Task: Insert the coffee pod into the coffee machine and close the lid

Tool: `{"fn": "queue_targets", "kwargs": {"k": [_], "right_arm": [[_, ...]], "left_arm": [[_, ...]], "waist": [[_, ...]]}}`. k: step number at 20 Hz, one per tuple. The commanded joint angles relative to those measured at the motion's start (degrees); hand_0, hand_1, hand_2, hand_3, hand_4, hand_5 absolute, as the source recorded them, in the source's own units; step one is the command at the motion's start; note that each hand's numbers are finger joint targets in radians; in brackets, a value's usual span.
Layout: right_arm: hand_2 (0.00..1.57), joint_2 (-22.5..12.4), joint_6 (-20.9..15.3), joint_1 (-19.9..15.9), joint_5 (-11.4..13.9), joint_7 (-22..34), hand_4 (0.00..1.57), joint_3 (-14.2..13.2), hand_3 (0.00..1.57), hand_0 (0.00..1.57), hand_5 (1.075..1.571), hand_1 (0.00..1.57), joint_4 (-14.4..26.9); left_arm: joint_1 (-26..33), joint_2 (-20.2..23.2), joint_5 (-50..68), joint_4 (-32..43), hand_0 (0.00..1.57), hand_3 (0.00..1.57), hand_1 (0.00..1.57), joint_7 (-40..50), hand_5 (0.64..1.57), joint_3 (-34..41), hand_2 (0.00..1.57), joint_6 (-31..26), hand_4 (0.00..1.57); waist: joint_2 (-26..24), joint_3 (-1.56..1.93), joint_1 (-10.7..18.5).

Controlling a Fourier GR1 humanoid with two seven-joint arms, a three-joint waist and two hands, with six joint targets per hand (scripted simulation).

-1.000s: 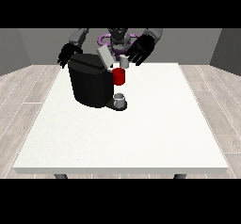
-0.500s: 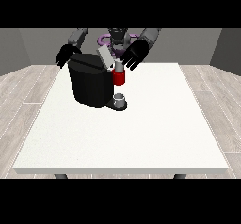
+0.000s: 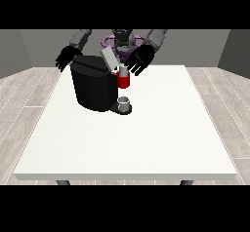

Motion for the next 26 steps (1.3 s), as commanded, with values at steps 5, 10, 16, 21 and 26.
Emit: {"fn": "queue_targets", "kwargs": {"k": [5,10,16,21,26], "right_arm": [[0.00,-0.06,-1.16,-1.97,-0.11,0.58,0.51,-1.20,0.00,0.00,1.571,0.00,0.80],[0.00,0.37,0.28,-0.39,-0.78,0.12,0.45,-0.05,0.00,0.00,1.571,0.00,-1.34],[0.00,1.17,-1.43,-0.43,1.77,0.65,0.42,2.00,0.00,0.00,1.571,0.00,-2.03],[0.00,-0.47,-0.20,-2.41,-0.16,-2.49,0.40,-1.38,0.00,0.00,1.571,0.00,1.85],[0.00,1.29,-3.39,-1.92,1.02,-1.46,0.38,-1.12,0.00,0.00,1.571,0.00,1.95]], "left_arm": [[-1.42,-2.17,-1.35,0.38,1.18,1.19,1.18,2.57,1.571,-1.03,1.25,-0.06,0.49],[-0.59,0.07,-1.08,1.90,1.25,1.18,1.25,0.76,1.571,0.21,1.28,-0.71,0.48],[-0.85,-0.14,-0.73,2.22,1.21,1.12,1.21,0.00,1.571,1.09,1.24,-0.05,0.46],[-3.45,0.23,-2.06,0.64,1.13,1.00,1.13,1.69,1.571,0.16,1.17,-0.60,0.46],[-2.39,1.23,-2.26,0.65,1.07,0.95,1.07,-1.28,1.571,-0.20,1.12,-2.04,0.38]], "waist": [[-0.01,0.01,0.78],[1.16,-0.01,-0.82],[2.45,-0.03,-1.72],[3.60,0.01,-0.32],[3.25,0.00,1.64]]}}
